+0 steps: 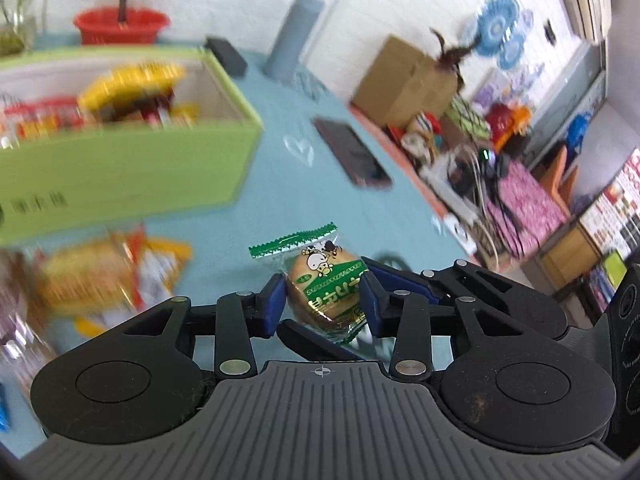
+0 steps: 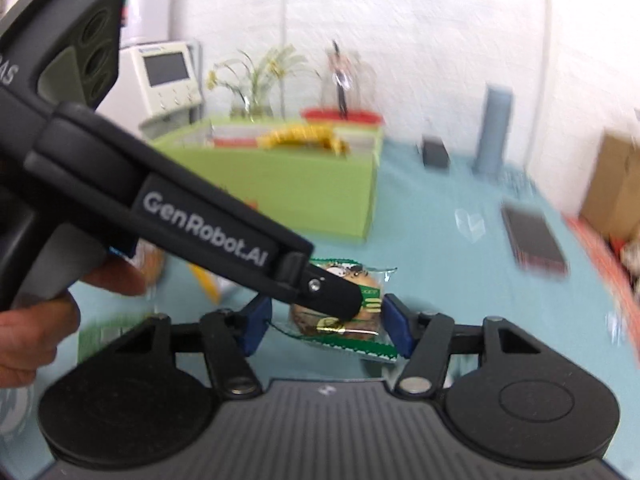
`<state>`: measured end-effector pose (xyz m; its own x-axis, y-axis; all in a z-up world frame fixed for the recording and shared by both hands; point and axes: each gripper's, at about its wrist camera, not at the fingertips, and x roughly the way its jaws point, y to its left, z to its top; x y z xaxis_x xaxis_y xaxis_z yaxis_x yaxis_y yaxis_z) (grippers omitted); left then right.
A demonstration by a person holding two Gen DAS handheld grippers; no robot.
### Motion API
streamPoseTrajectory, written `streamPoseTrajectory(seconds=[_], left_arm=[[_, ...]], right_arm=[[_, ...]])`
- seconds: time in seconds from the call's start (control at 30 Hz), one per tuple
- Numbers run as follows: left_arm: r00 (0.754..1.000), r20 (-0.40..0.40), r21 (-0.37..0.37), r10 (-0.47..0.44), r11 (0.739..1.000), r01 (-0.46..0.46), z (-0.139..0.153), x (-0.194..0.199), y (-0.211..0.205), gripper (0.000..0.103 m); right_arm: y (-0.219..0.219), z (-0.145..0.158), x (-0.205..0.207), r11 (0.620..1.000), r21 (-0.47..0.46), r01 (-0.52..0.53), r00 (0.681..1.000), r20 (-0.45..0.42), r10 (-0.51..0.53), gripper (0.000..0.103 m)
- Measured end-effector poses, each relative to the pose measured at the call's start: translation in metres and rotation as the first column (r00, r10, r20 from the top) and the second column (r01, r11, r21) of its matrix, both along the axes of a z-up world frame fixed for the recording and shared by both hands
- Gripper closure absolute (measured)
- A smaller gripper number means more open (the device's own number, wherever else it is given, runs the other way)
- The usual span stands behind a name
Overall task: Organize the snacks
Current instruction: 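Carry the cookie packet into the green box and release it, then move the left gripper to the green-white packet and grasp it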
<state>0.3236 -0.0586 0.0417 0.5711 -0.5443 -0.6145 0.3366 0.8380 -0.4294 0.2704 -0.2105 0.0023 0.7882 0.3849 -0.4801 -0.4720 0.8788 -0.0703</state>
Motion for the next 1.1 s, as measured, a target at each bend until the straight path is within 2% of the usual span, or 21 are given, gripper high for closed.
streamPoseTrajectory(seconds=[0.13, 0.23, 0.43, 0.5, 0.53, 0.57, 0.67, 0.73, 0.77, 0.8, 0.93, 1.03, 1.1], left_arm=[[0.994, 0.093, 0.028, 0.063, 0.997, -0.066, 0.035, 0.045, 0.014, 0.077], [0.988, 0.120, 0.061, 0.094, 0.993, -0.102, 0.043, 0.089, 0.023, 0.075], [0.990, 0.049, 0.085, 0.132, 0.987, -0.136, 0.011, 0.153, 0.047, 0.074], [0.993, 0.044, 0.048, 0.106, 0.993, -0.108, 0.003, 0.156, 0.053, 0.065], [0.994, 0.055, 0.032, 0.094, 0.995, -0.096, 0.002, 0.155, 0.055, 0.054], [0.994, 0.069, 0.020, 0.085, 0.996, -0.086, 0.001, 0.152, 0.056, 0.050], [0.991, 0.089, 0.008, 0.098, 0.995, -0.099, 0.003, 0.147, 0.056, 0.048], [0.987, 0.104, -0.001, 0.125, 0.992, -0.126, 0.013, 0.139, 0.059, 0.041], [0.981, 0.129, 0.001, 0.142, 0.990, -0.143, 0.019, 0.131, 0.061, 0.037], [0.976, 0.156, 0.004, 0.153, 0.988, -0.155, 0.025, 0.123, 0.062, 0.035], [0.956, 0.236, -0.005, 0.172, 0.984, -0.176, 0.047, 0.073, 0.069, 0.027], [0.950, 0.256, 0.008, 0.180, 0.982, -0.189, 0.048, 0.026, 0.076, 0.022], [0.951, 0.253, 0.014, 0.177, 0.982, -0.187, 0.039, -0.005, 0.082, 0.022]], right_arm=[[0.021, 0.029, 0.048, 0.999, -0.009, -0.050, 0.995, 0.084, 0.051, 0.036], [0.037, 0.039, 0.094, 0.998, -0.004, -0.059, 0.994, 0.095, 0.059, 0.036], [0.055, 0.015, 0.174, 0.993, 0.043, -0.108, 0.994, -0.026, 0.110, 0.033], [0.059, 0.007, 0.180, 0.992, 0.036, -0.119, 0.992, -0.037, 0.120, 0.024], [0.060, 0.005, 0.180, 0.990, 0.041, -0.132, 0.991, -0.026, 0.133, 0.021], [0.060, 0.004, 0.180, 0.990, 0.054, -0.131, 0.991, -0.027, 0.132, 0.019], [0.063, 0.003, 0.176, 0.991, 0.055, -0.122, 0.992, -0.022, 0.124, 0.018], [0.060, 0.009, 0.170, 0.990, 0.072, -0.120, 0.992, -0.022, 0.122, 0.014], [0.058, 0.013, 0.164, 0.989, 0.081, -0.123, 0.992, -0.002, 0.124, 0.010], [0.056, 0.018, 0.158, 0.989, 0.080, -0.124, 0.992, 0.020, 0.123, 0.010], [0.043, 0.036, 0.114, 0.991, 0.062, -0.117, 0.990, 0.081, 0.112, 0.010], [0.030, 0.032, 0.072, 0.992, 0.059, -0.115, 0.991, 0.069, 0.111, 0.010], [0.024, 0.020, 0.044, 0.990, 0.072, -0.125, 0.992, 0.027, 0.123, 0.010]])
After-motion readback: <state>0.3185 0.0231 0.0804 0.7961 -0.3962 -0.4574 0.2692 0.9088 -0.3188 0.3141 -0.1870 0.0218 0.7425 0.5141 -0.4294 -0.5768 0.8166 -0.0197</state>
